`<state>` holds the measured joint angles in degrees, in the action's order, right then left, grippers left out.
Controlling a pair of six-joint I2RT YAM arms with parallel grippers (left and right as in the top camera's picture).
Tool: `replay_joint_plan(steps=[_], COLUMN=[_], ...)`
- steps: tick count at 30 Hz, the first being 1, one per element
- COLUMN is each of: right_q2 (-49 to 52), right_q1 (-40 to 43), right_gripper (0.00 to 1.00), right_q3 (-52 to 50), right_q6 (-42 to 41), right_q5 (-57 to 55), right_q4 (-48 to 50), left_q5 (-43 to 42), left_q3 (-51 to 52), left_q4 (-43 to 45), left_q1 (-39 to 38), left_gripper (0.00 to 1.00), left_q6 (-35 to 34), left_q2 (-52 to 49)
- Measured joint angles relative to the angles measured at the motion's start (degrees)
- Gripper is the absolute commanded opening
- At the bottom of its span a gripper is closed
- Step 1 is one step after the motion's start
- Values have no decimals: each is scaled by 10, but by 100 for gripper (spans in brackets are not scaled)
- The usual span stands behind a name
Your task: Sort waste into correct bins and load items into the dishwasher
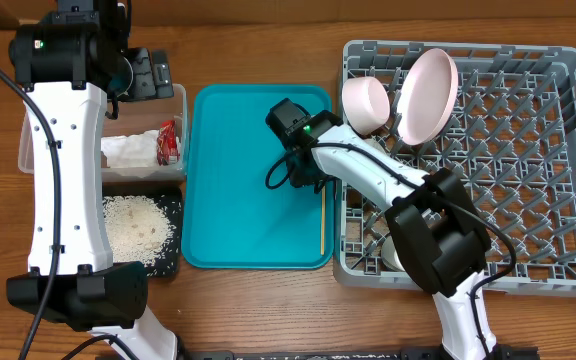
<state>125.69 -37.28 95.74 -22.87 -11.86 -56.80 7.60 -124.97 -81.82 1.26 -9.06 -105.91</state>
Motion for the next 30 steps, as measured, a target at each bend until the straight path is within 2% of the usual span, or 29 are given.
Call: replay_joint_plan(steps=[6,7,9,13,17,30], right_q2=[9,9,10,22,22,24], right_q1=[-2,-2,-1,2,5,-7], right_gripper=[48,44,43,43,44,43], right_q3=[10,11,12,16,17,16], right_q6=[7,13,20,23,18,8], right_q5=[5,14,31,99,109,-42], right_q4=[-11,-12,-15,-4,-6,-2], left_q5=[0,0,0,0,0,0], left_q3=[0,0,0,0,0,0], left_q4=[0,0,0,0,0,0], left_q1=[0,0,0,0,0,0], left_gripper=[100,100,100,100,100,100], left_q6=[0,0,0,0,0,0], left_q2=[0,0,0,0,0,0])
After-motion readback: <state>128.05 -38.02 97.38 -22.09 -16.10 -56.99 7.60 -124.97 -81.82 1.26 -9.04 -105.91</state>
